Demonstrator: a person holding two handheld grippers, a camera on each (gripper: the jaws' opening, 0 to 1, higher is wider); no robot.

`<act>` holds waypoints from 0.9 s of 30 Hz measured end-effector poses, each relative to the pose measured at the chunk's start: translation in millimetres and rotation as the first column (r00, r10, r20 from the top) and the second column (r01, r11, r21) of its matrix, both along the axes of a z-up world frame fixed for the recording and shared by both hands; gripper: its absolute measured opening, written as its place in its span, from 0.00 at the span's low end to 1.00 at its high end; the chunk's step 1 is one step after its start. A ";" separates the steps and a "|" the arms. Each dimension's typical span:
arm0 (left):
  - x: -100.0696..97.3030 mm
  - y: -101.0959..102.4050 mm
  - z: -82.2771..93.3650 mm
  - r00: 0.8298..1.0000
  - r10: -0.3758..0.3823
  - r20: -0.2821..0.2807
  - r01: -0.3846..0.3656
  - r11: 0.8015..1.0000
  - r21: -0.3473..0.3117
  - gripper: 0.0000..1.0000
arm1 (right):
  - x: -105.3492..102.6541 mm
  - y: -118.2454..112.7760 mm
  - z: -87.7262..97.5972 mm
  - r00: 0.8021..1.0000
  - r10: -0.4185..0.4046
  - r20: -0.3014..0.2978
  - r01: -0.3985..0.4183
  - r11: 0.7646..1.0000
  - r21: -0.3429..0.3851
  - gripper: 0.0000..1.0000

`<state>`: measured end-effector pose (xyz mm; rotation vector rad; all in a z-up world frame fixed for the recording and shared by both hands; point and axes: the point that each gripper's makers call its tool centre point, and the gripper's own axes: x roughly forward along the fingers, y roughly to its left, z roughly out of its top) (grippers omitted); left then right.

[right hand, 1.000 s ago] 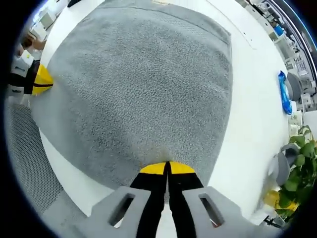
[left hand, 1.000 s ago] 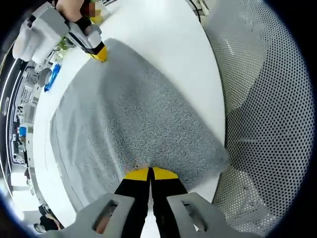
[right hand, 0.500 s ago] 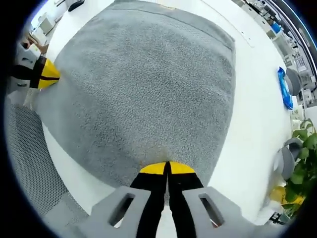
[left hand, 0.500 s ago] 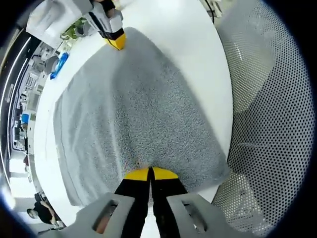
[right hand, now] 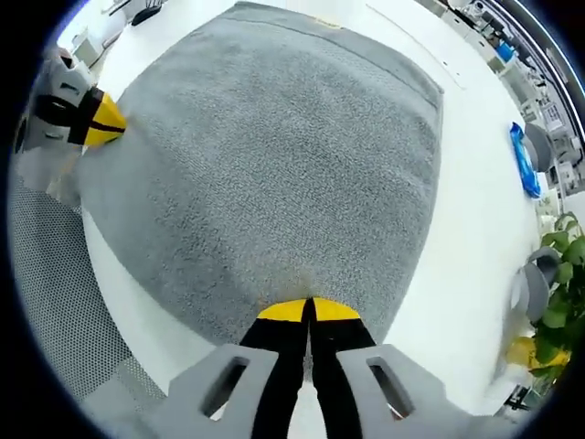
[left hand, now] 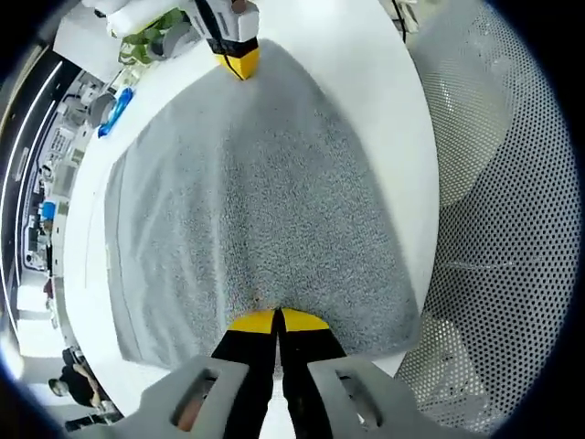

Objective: Fold the towel on the table until its edges align and the towel forms a compact rectangular stack.

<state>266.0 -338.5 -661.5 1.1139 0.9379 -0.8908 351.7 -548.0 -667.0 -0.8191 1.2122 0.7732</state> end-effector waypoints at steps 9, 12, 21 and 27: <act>4.7 8.0 0.9 1.000 0.027 -0.002 -0.027 0.999 -0.028 0.00 | -8.5 2.7 0.1 1.000 -0.017 0.019 0.017 0.999 0.027 0.00; 5.8 8.9 0.5 1.000 0.031 -0.004 -0.031 0.999 -0.034 0.00 | -9.4 3.8 -0.1 0.999 -0.018 0.026 0.017 0.999 0.028 0.00; 8.8 12.6 0.5 0.999 0.049 -0.015 -0.050 0.998 -0.047 0.00 | -12.7 5.2 -0.2 0.999 0.010 0.052 -0.009 1.000 -0.012 0.00; 9.9 15.0 -0.3 0.999 0.043 -0.003 -0.043 0.998 -0.039 0.00 | -17.3 6.8 0.2 0.997 0.019 0.068 -0.019 1.000 -0.014 0.00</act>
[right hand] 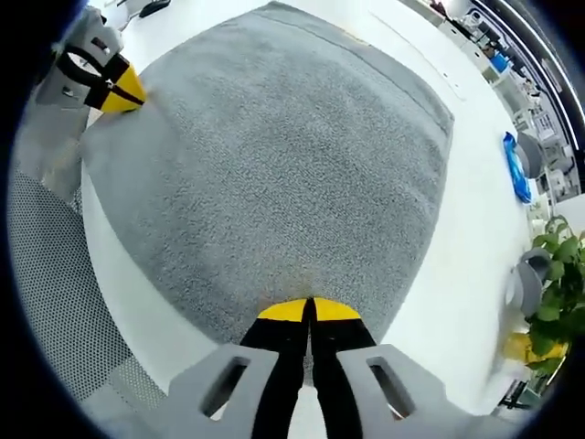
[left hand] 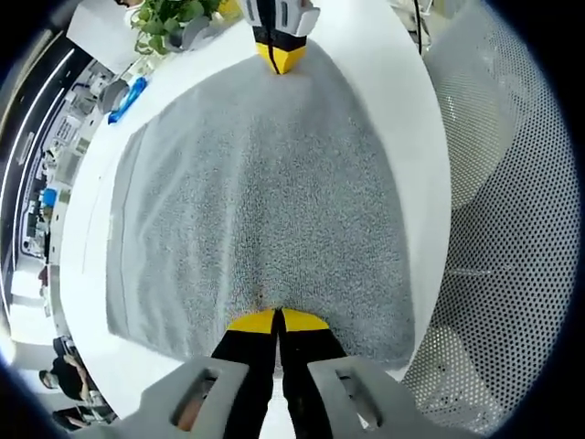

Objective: Fold the towel on the table until its edges align and the towel forms a compact rectangular stack.

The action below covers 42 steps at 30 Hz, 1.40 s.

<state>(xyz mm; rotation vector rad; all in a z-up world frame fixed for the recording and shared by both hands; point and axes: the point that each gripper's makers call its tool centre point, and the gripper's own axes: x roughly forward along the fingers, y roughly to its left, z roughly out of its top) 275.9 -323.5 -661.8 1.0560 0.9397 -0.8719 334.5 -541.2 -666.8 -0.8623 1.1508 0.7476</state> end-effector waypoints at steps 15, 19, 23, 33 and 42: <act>7.7 6.9 0.3 1.000 0.006 0.028 -0.008 0.999 0.041 0.00 | -6.2 2.5 0.4 0.999 -0.003 0.032 0.003 1.000 -0.005 0.00; 11.4 11.1 1.0 0.999 0.012 0.037 -0.013 0.999 0.035 0.00 | -11.5 4.1 1.3 1.000 -0.008 0.029 0.008 1.000 0.014 0.00; 13.2 13.5 1.7 0.999 0.020 0.036 -0.021 1.000 0.018 0.00 | -14.5 5.8 1.0 0.999 -0.006 0.037 0.006 1.000 0.021 0.00; 18.8 22.7 1.2 0.999 0.035 0.037 -0.035 0.999 0.007 0.00 | -28.1 11.7 1.6 0.999 -0.038 0.018 0.036 0.995 0.090 0.00; 20.3 34.5 1.3 0.998 0.060 0.029 -0.060 0.998 -0.001 0.00 | -45.9 23.4 1.8 1.000 -0.025 0.007 0.024 0.990 0.137 0.00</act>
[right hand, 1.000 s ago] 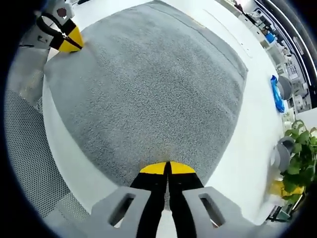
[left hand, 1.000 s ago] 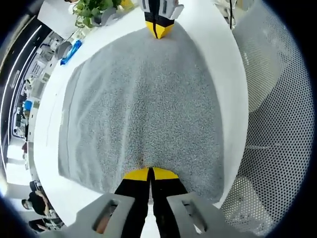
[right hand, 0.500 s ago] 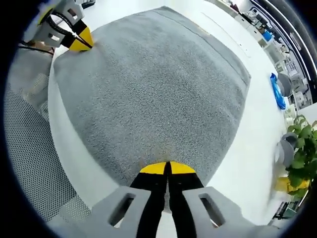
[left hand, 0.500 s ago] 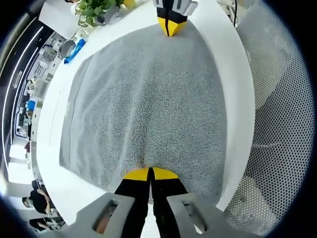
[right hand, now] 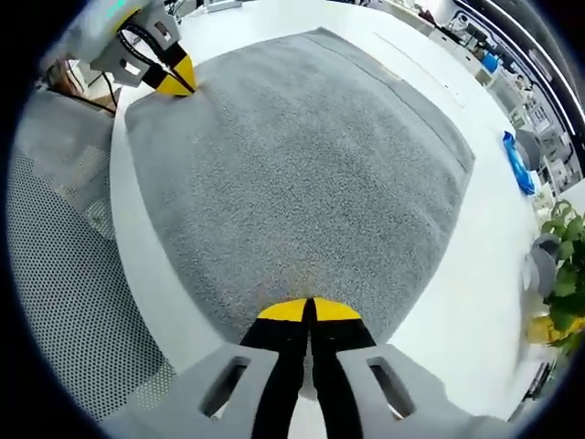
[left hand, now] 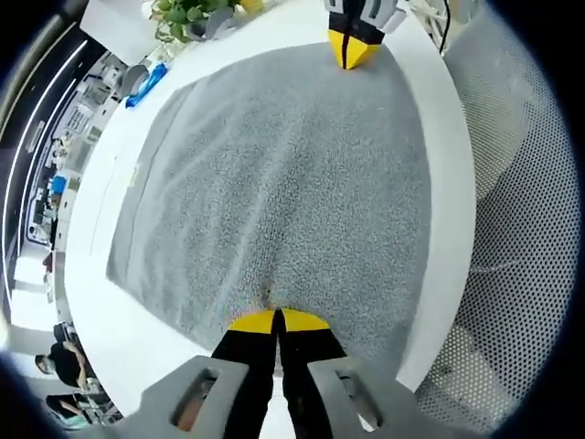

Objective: Fold the towel on the table until its edges align and the towel forms a compact rectangular stack.

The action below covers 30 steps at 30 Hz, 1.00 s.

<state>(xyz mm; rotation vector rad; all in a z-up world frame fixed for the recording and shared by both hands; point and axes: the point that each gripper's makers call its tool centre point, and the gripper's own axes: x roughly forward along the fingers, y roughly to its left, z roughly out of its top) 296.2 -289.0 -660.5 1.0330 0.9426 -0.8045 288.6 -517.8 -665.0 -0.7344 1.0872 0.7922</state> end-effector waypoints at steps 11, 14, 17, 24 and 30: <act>3.2 9.5 0.2 0.999 0.034 -0.009 -0.034 0.999 -0.018 0.01 | -12.1 10.9 0.0 1.000 0.028 0.009 -0.028 0.999 0.015 0.00; 4.5 10.7 0.1 0.999 0.035 -0.009 -0.035 0.999 -0.014 0.01 | -14.5 13.0 0.1 0.999 0.043 0.019 -0.043 0.999 0.008 0.00; 6.3 13.5 0.1 0.999 0.047 -0.007 -0.047 0.999 -0.017 0.01 | -16.1 16.2 0.3 0.998 0.053 0.022 -0.054 0.998 0.014 0.00; 9.1 16.8 2.1 0.993 0.120 -0.016 -0.121 0.968 -0.218 0.01 | -16.1 18.0 -0.2 0.997 0.070 0.036 -0.071 0.997 0.036 0.00; 11.1 17.7 1.0 0.991 0.125 0.054 -0.113 0.976 -0.185 0.01 | -16.9 20.7 -0.7 0.996 0.071 0.053 -0.073 0.996 0.047 0.00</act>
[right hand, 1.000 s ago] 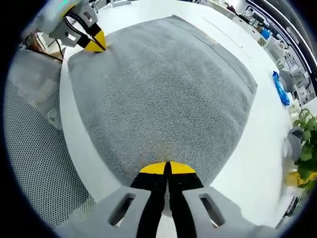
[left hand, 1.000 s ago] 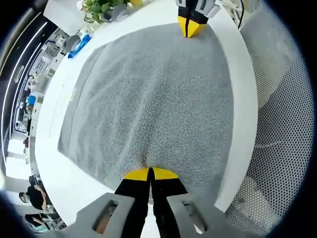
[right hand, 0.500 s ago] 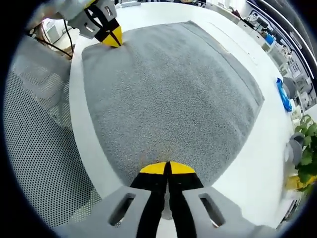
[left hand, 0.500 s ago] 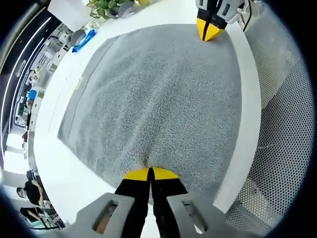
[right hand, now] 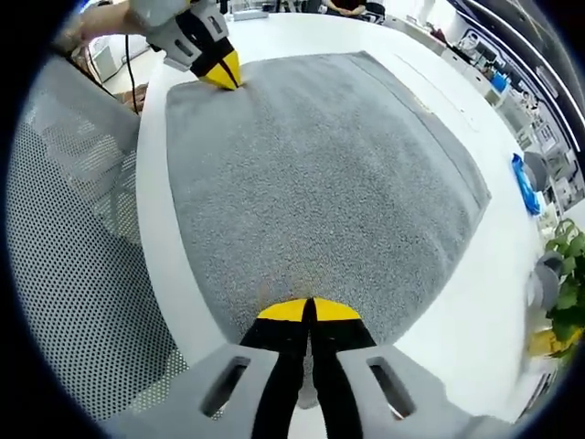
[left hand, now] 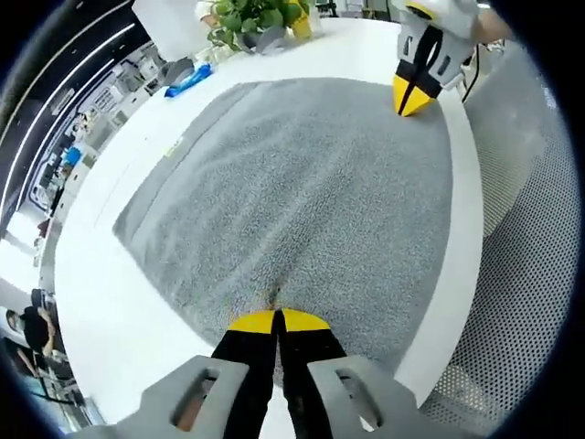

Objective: Fold the towel on the table until its edges align and the towel forms a compact rectangular stack.

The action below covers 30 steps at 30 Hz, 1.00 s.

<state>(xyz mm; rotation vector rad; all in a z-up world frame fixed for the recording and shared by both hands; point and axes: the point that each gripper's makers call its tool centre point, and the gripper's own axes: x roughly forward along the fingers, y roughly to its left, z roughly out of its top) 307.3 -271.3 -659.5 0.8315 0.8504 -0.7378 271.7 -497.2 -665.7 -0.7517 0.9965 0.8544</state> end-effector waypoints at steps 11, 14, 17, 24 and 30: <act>-0.8 0.9 3.7 0.999 0.024 -0.031 -0.030 0.981 -0.190 0.01 | 0.5 2.0 4.5 0.998 0.011 0.068 -0.024 0.983 0.185 0.00; -2.2 6.9 7.1 0.993 0.098 -0.065 -0.112 0.960 -0.257 0.01 | 2.5 0.3 6.3 0.999 0.009 0.048 -0.018 0.982 0.188 0.00; -8.4 13.0 25.0 0.998 0.064 0.021 -0.055 0.955 -0.292 0.01 | 0.4 3.5 18.7 0.993 0.076 0.094 -0.092 0.979 0.183 0.00; -62.1 19.7 33.0 0.999 -0.041 -0.019 0.032 0.945 -0.326 0.01 | -40.9 -17.3 27.5 0.987 0.153 0.044 -0.159 0.967 0.199 0.00; -80.3 27.3 23.0 0.997 -0.075 -0.022 0.066 0.961 -0.267 0.07 | -47.1 -41.9 29.0 0.997 0.076 0.031 -0.081 0.966 0.244 0.03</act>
